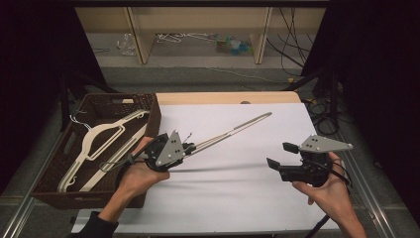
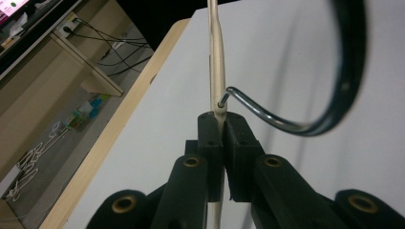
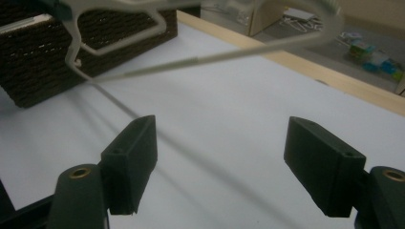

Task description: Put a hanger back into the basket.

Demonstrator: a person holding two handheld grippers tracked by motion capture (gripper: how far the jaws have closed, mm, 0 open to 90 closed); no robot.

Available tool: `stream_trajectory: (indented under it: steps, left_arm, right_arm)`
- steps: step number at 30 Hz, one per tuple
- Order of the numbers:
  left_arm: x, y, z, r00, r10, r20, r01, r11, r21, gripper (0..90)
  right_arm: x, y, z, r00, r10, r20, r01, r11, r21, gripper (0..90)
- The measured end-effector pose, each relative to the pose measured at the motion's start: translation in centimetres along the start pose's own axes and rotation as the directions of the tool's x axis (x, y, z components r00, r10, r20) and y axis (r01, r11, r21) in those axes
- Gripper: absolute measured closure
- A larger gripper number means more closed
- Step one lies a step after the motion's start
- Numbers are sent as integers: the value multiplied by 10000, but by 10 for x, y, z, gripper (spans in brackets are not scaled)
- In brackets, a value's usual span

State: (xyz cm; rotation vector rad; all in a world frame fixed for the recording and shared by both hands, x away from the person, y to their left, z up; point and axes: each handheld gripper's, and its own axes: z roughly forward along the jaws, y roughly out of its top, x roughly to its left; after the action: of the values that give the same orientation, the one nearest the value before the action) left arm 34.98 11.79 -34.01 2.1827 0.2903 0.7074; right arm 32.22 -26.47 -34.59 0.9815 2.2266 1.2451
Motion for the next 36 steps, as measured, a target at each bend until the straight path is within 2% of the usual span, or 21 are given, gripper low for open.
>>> stream_trajectory:
  steps: [5,7,8,11,13,14,17,18,19,20,21,22,23,24,25,27,29,30,33,35,36]
  left_arm:
    - [14,-2,-12,9941,-1085,-72,1083,9939,-210,859]
    - [19,-3,-16,9878,-1557,35,1558,9870,-388,859]
    - [23,-2,-21,9788,-2037,225,2046,9774,-527,859]
    - [29,-1,-28,9735,-2272,247,2283,9718,-592,859]
    - [39,0,-36,9556,-2940,205,2947,9520,-834,859]
    - [39,0,-36,9556,-2940,205,2947,9520,-834,859]
    - [52,0,-47,9375,-3474,213,3476,9312,-1096,859]
    - [61,0,-56,9183,-3945,331,3953,9089,-1329,860]
    - [61,0,-56,9183,-3945,331,3953,9089,-1329,860]
    - [66,-1,-62,9087,-4156,387,4166,8973,-1459,860]
    - [76,-2,-73,8843,-4622,656,4663,8677,-1723,860]
    - [76,-2,-73,8843,-4622,656,4663,8677,-1723,860]
    - [81,-2,-79,8724,-4824,787,4882,8516,-1912,860]
    - [90,-2,-92,8486,-5177,1093,5283,8179,-2279,859]
    - [90,-2,-92,8486,-5177,1093,5283,8179,-2279,860]
    - [99,-1,-105,8210,-5539,1388,5695,7769,-2683,860]
    - [105,-1,-114,8133,-5647,1405,5791,7618,-2903,859]
    - [111,-2,-125,8057,-5775,1318,5867,7475,-3115,859]
    - [118,-4,-135,8005,-5871,1204,5898,7362,-3319,859]
    - [124,-8,-146,7842,-6090,1192,6065,7115,-3549,859]
    - [127,-9,-150,7859,-6093,1052,6015,7138,-3587,860]
  right_arm:
    - [6,-15,8,9995,86,-297,-81,9998,174,280]
    - [6,-17,9,9996,12,-291,-5,9997,238,280]
    - [8,-21,11,9994,47,-343,-36,9995,305,278]
    - [9,-26,14,9993,9,-374,5,9993,367,277]
    - [11,-31,16,9989,16,-475,8,9987,509,273]
    - [12,-32,17,9988,58,-491,-30,9984,564,273]
    - [13,-35,19,9982,-13,-596,54,9976,685,272]
    - [13,-37,20,9979,-69,-636,115,9973,723,272]
    - [13,-37,20,9979,-69,-636,115,9973,723,272]
    - [13,-38,20,9977,-13,-675,68,9966,816,272]
    - [12,-40,22,9978,103,-659,-41,9956,934,272]
    - [12,-40,22,9978,103,-659,-41,9956,934,272]
    - [11,-41,23,9979,0,-643,57,9961,886,273]
    - [11,-43,23,9980,130,-623,-69,9952,978,272]
    - [11,-43,23,9980,130,-623,-69,9952,978,272]
    - [11,-43,23,9978,80,-653,-15,9951,987,273]
    - [11,-44,24,9980,41,-634,15,9961,884,270]
    - [12,-44,24,9980,35,-633,18,9965,831,270]
    - [13,-45,23,9980,8,-635,43,9968,804,267]
    - [13,-45,23,9981,55,-621,-4,9967,811,264]
    - [13,-46,24,9980,4,-628,47,9966,825,264]
